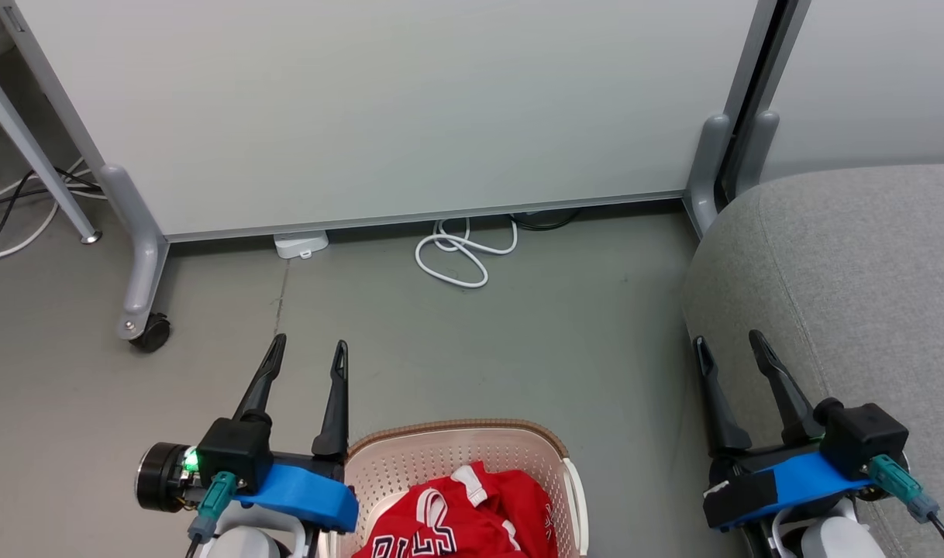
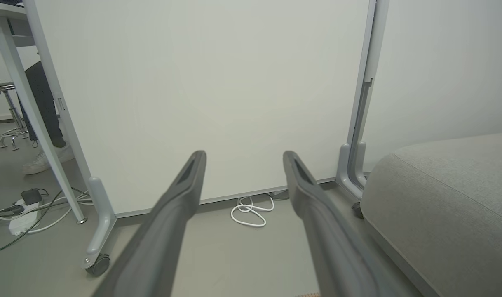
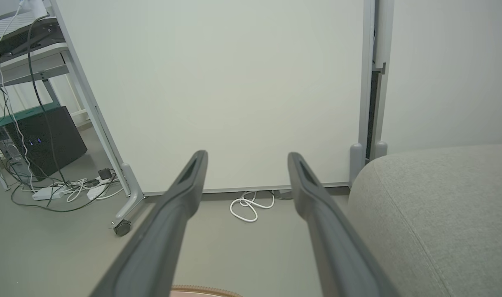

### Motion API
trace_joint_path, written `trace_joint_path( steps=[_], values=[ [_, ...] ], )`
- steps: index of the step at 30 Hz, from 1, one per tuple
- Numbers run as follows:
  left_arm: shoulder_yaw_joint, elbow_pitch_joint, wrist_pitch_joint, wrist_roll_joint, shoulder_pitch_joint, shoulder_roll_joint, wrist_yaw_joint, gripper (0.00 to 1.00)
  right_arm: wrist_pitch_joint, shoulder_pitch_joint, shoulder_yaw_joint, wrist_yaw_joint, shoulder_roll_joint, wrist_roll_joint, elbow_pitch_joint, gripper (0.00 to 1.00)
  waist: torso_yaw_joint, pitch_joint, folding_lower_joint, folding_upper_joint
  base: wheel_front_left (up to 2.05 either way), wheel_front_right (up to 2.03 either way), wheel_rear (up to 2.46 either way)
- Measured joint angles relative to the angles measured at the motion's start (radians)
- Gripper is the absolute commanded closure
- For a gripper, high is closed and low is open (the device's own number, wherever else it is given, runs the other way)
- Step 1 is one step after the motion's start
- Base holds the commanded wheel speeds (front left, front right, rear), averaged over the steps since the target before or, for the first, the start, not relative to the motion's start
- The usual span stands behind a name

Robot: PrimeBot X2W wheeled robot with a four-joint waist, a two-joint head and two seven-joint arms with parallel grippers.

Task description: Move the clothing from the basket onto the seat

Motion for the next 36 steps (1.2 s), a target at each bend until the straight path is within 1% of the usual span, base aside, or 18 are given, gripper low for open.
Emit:
trace_joint_path(
  steps=[12,21,27,36],
  values=[
    [-0.054,0.087,-0.001,0.028,-0.068,0.015,-0.027,0.00,0.000,-0.029,0.012,0.000,0.000,-0.008,-0.019,0.00,-0.043,0.040,0.0000,0.0000,0.00,0.00,0.00],
    [-0.138,0.227,-0.001,0.046,-0.191,0.062,-0.043,0.00,0.000,-0.071,0.008,0.000,-0.001,-0.017,-0.056,0.00,-0.082,0.130,0.0001,0.0000,0.00,0.00,0.00],
    [-0.230,0.345,-0.001,0.053,-0.287,0.081,-0.048,0.00,0.000,-0.109,0.001,0.001,-0.001,-0.026,-0.082,0.00,-0.100,0.215,0.0002,0.0000,0.00,0.00,0.00],
    [-0.439,0.497,-0.001,0.024,-0.417,0.108,-0.048,0.00,0.000,-0.170,0.012,0.001,-0.001,-0.026,-0.116,0.00,-0.125,0.345,0.0003,0.0000,0.00,0.00,0.00]
  ],
)
